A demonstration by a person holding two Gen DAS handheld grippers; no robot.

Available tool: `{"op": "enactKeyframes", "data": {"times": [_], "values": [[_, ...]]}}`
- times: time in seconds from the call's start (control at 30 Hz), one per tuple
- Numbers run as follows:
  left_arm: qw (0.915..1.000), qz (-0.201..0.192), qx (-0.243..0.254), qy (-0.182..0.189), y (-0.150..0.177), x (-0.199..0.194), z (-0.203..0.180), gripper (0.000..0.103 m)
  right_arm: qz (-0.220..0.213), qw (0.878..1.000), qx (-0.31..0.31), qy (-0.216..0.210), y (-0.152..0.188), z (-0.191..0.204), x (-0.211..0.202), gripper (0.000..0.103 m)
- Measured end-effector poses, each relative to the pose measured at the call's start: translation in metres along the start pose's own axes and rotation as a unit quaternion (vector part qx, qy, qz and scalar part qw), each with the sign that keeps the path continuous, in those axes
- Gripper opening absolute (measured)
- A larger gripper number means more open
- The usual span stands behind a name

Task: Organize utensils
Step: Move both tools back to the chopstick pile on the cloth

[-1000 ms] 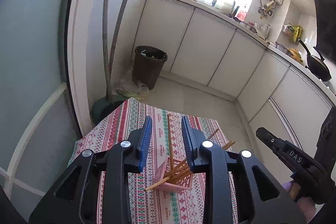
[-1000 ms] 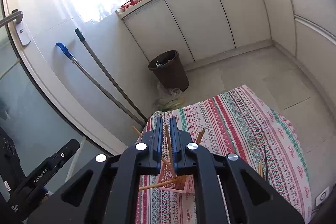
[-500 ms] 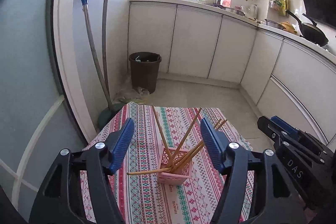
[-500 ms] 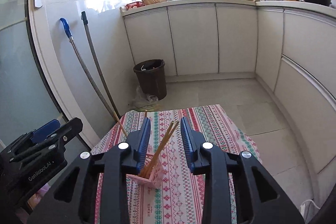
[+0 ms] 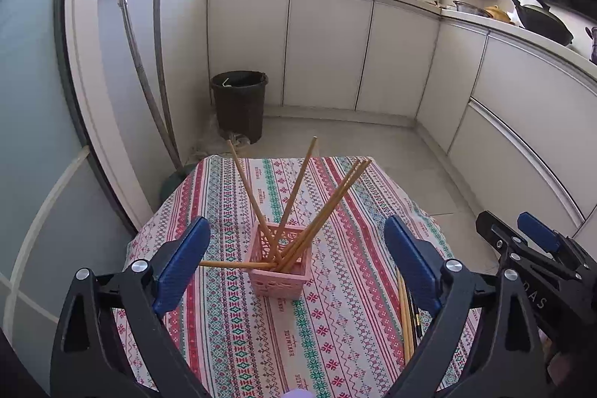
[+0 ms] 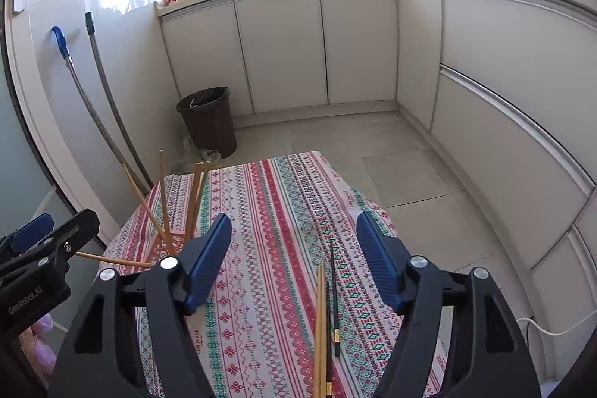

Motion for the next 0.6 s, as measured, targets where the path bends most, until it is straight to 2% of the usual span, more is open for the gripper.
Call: {"op": "enactKeyframes", "data": {"times": [0.3,0.4,0.5,0.6], "values": [[0.9991,0.028,0.032,0.006,0.014,0.017,-0.032,0.096,0.022,0.998,0.02,0.047,0.006,-0.045,0.009,0.094],[0.9985,0.04,0.036,0.011,0.018,0.025,-0.044,0.096,0.038,0.997,0.018,0.059,0.011,-0.059,0.013,0.096],[0.9964,0.073,0.034,0.029,0.023,0.041,-0.058,0.096,0.061,0.995,0.029,0.077,0.017,-0.077,0.017,0.096],[0.99,0.126,0.025,0.059,0.034,0.065,-0.075,0.096,0.081,0.991,0.072,0.084,0.021,-0.105,0.021,0.096]]}}
Point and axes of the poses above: each gripper's, at about its wrist camera, not at the fingertips, and x roughly the way its jaws point, z to its left, y to its underside, the point moved 4 cm from there along x, roughly the way its jaws point
